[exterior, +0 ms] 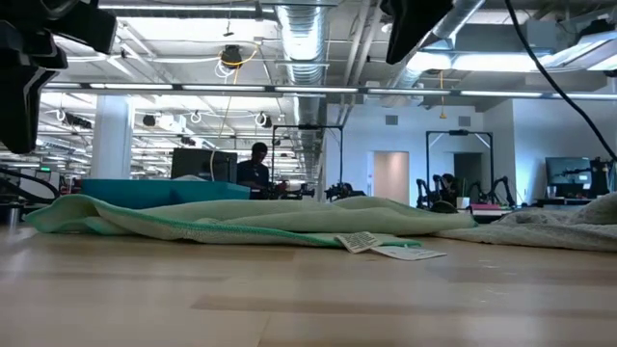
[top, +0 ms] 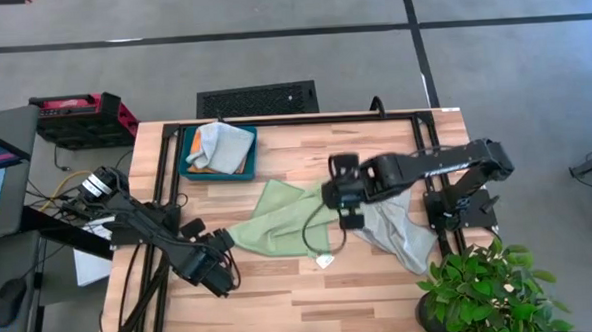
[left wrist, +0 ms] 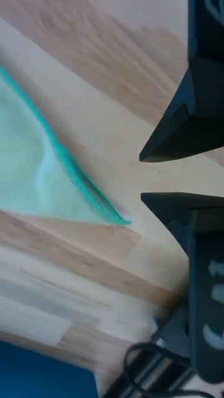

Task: Fold microfiber towels
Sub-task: Fold the green towel

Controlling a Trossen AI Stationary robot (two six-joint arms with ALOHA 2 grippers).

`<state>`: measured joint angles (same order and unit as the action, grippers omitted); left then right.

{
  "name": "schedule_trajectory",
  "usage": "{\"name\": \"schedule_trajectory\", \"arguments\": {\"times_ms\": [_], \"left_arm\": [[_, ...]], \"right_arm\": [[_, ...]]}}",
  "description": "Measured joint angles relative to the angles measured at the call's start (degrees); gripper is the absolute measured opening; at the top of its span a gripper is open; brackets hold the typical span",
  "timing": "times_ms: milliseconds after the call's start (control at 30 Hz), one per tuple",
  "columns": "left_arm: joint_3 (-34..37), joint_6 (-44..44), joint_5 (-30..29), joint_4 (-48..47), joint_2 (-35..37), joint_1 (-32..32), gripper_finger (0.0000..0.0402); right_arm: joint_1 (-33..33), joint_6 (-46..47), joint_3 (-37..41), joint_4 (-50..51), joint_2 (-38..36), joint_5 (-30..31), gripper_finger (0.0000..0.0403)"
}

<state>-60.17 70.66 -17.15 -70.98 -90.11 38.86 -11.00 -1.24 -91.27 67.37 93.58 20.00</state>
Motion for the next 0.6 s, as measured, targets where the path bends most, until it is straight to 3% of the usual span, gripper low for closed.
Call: {"name": "schedule_trajectory", "arguments": {"times_ms": [167, 600], "left_arm": [[0.8, -3.6, -0.4, 2.8, 0.0, -0.1, 0.0082], [1.3, -2.4, -0.7, 3.6, 0.0, -0.4, 0.0082]], "right_arm": [[-4.1, 1.2, 5.4, -8.2, 0.0, -7.3, 0.0128], [-9.4, -0.4, 25.3, -38.6, 0.5, -8.4, 0.0127]]}}
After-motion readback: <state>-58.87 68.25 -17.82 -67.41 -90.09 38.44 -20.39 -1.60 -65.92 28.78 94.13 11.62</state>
